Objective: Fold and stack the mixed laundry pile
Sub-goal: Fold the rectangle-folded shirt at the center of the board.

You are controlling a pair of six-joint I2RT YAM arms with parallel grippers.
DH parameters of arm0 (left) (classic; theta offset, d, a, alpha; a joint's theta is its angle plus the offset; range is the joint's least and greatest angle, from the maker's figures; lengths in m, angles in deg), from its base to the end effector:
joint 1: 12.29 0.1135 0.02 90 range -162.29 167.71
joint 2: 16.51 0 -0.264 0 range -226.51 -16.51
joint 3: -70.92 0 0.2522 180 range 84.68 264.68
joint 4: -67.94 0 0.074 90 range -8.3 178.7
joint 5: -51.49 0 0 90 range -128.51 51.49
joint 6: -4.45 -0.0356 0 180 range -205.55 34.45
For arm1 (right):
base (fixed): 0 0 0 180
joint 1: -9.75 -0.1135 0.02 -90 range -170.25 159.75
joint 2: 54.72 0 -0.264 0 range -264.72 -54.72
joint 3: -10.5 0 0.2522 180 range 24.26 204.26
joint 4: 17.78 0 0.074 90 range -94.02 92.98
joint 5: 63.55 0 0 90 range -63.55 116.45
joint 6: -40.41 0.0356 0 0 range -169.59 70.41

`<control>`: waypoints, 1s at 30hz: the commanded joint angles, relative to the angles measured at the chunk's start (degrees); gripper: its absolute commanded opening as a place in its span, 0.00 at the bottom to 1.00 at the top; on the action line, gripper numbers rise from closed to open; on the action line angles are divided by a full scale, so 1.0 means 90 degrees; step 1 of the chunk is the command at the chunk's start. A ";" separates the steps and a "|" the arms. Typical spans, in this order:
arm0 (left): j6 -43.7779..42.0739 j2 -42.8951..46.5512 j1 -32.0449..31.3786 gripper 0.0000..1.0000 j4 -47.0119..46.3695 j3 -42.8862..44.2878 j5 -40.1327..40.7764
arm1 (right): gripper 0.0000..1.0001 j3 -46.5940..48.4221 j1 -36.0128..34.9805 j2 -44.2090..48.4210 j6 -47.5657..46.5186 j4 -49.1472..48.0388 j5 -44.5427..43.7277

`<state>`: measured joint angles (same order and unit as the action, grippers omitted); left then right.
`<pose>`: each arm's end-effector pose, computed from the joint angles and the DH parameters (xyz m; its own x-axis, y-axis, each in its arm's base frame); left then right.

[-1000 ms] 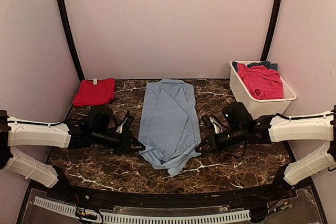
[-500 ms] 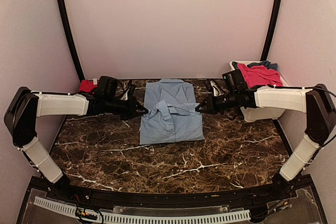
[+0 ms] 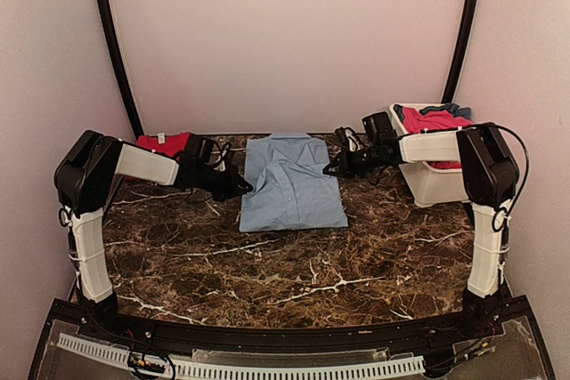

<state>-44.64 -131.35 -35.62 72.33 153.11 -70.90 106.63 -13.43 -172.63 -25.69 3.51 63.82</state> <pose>0.3839 -0.1863 0.1543 -0.8941 -0.2166 -0.3919 0.1872 0.6142 -0.7666 0.4075 0.1980 0.1834 -0.8658 -0.0205 -0.5000 -0.4043 0.6173 0.6749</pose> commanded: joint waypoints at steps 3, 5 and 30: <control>-0.0175 -0.0331 0.0053 0.00 -0.0195 0.0418 0.0173 | 0.00 0.0273 0.0061 -0.0342 -0.0026 -0.0340 0.0052; -0.0204 -0.0376 0.0061 0.00 -0.0206 0.0502 0.0201 | 0.00 0.0330 0.0066 -0.0440 -0.0009 -0.0355 0.0013; -0.0280 -0.0529 0.0339 0.00 -0.0247 0.0994 0.0355 | 0.00 0.1072 0.0231 -0.0912 0.0136 -0.0389 0.0064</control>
<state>-45.97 -137.89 -32.78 71.22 160.45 -67.60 113.38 -11.83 -181.30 -24.07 1.54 64.04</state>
